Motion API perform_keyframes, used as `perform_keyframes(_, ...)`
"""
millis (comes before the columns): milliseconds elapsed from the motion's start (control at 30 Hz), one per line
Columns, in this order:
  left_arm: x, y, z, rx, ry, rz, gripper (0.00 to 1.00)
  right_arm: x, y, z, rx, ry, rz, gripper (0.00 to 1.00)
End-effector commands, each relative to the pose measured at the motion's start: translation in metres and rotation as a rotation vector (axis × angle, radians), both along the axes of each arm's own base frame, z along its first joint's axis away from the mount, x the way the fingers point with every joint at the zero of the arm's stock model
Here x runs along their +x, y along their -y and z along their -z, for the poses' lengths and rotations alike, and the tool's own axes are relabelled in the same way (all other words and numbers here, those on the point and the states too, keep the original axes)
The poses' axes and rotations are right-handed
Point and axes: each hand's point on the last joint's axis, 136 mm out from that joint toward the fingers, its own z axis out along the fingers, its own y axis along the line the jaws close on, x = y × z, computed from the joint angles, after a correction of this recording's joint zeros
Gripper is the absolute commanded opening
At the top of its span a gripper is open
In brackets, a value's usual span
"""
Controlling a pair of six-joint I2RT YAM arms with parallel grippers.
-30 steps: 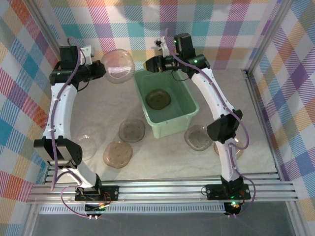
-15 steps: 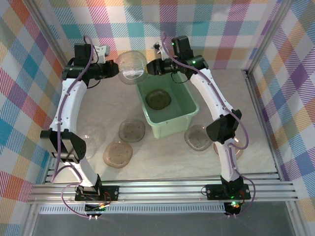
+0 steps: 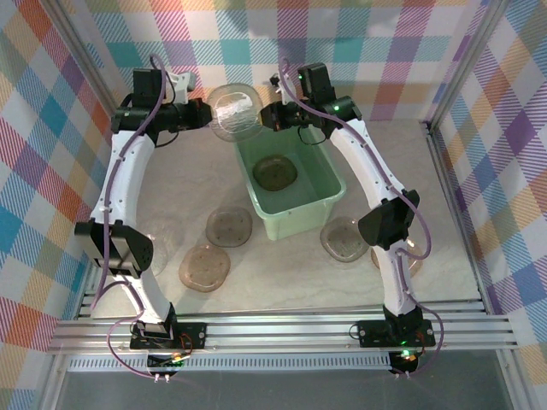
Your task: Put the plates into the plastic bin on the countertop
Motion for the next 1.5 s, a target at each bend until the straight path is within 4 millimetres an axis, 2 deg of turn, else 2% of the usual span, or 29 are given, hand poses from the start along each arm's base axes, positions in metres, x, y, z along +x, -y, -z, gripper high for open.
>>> perform_keyframes(0, 0.001, 0.007, -0.008, 0.007, 0.016, 0.023, 0.02, -0.005, -0.003, -0.01, 0.015, 0.023, -0.011, 0.04)
perform_keyframes(100, 0.006, 0.005, -0.009, 0.01, 0.023, 0.003, 0.14, -0.001, -0.001, -0.008, 0.009, 0.012, 0.02, 0.0)
perform_keyframes(267, 0.015, -0.004, -0.017, 0.024, 0.062, -0.058, 0.5, 0.011, 0.01, -0.006, 0.048, -0.047, 0.121, 0.0)
perform_keyframes(367, 0.023, -0.018, -0.019, 0.056, 0.08, -0.147, 0.64, 0.018, 0.017, -0.006, 0.099, -0.121, 0.205, 0.0)
perform_keyframes(467, 0.026, -0.027, -0.02, 0.073, 0.097, -0.197, 0.72, 0.02, 0.021, -0.005, 0.137, -0.204, 0.28, 0.0)
perform_keyframes(700, 0.03, -0.04, -0.014, 0.077, 0.094, -0.23, 0.77, 0.019, 0.048, 0.037, 0.178, -0.425, 0.559, 0.0)
perform_keyframes(933, 0.028, -0.05, 0.001, 0.063, 0.058, -0.226, 0.77, 0.007, 0.08, 0.069, 0.242, -0.497, 0.838, 0.0)
perform_keyframes(1100, 0.024, -0.058, 0.012, 0.035, 0.03, -0.245, 0.77, 0.002, 0.078, 0.098, 0.245, -0.591, 0.953, 0.0)
perform_keyframes(1233, 0.014, -0.065, 0.023, 0.032, 0.002, -0.257, 0.77, -0.006, 0.072, 0.111, 0.204, -0.637, 1.025, 0.0)
perform_keyframes(1467, 0.0, -0.081, 0.031, 0.026, -0.02, -0.289, 0.77, -0.025, 0.084, 0.139, 0.146, -0.73, 1.233, 0.0)
